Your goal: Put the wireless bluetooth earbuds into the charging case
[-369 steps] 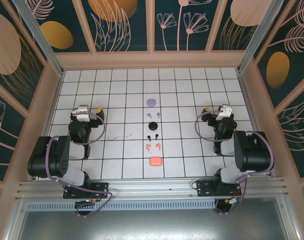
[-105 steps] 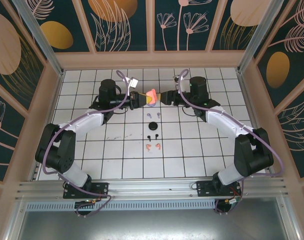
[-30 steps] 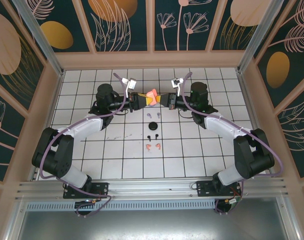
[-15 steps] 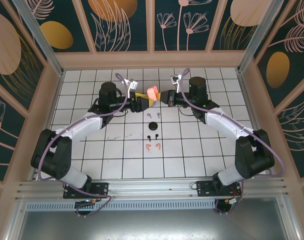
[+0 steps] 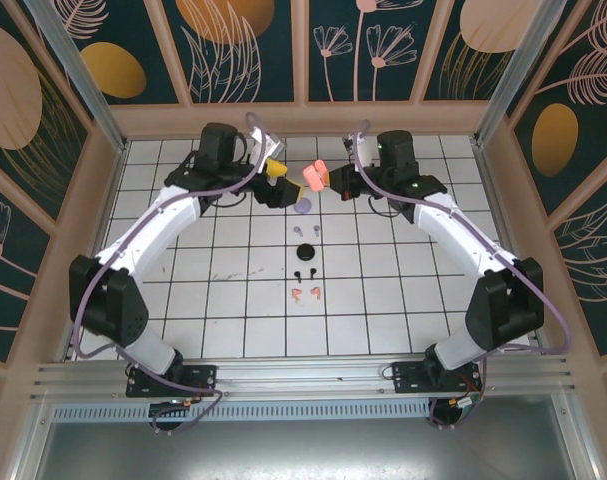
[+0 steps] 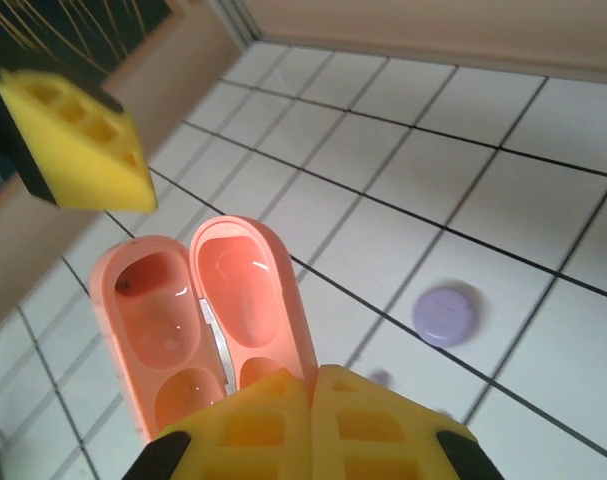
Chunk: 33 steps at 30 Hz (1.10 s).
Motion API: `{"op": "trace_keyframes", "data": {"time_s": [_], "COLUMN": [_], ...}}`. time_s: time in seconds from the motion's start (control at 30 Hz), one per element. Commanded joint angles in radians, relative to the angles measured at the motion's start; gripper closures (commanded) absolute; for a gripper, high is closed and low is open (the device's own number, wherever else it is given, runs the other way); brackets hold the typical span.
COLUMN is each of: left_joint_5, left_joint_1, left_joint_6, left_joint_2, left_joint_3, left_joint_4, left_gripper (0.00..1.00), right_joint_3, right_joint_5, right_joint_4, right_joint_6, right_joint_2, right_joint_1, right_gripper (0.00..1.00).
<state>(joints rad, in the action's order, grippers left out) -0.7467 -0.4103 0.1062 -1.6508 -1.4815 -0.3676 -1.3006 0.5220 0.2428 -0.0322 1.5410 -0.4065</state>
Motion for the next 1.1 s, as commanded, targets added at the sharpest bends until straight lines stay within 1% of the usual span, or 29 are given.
{"op": "trace_keyframes", "data": {"time_s": [0.0, 0.13, 0.27, 0.4, 0.67, 1.07], "left_joint_5": [-0.056, -0.094, -0.129, -0.157, -0.225, -0.283], "left_joint_1": [0.007, 0.007, 0.008, 0.007, 0.007, 0.007], "left_joint_6": [0.168, 0.234, 0.264, 0.276, 0.291, 0.324], "left_joint_2": [-0.107, -0.191, -0.246, -0.288, -0.321, -0.360], "left_joint_3": [-0.128, -0.239, -0.288, -0.329, -0.368, -0.421], "left_joint_4": [-0.284, -0.398, -0.441, -0.469, -0.493, -0.551], "left_gripper": [0.09, 0.11, 0.15, 0.19, 0.24, 0.28], "right_joint_3": [-0.044, -0.051, -0.048, -0.057, -0.067, -0.119], "right_joint_5": [-0.051, -0.048, -0.043, -0.004, 0.055, 0.051], "right_joint_4": [0.116, 0.151, 0.168, 0.178, 0.162, 0.199], "right_joint_6": [0.153, 0.219, 0.253, 0.261, 0.252, 0.268], "right_joint_2": [0.030, 0.046, 0.052, 0.060, 0.068, 0.091], "right_joint_1": [0.006, 0.005, 0.006, 0.007, 0.000, -0.038], "right_gripper": [1.00, 1.00, 1.00, 1.00, 1.00, 1.00]}}
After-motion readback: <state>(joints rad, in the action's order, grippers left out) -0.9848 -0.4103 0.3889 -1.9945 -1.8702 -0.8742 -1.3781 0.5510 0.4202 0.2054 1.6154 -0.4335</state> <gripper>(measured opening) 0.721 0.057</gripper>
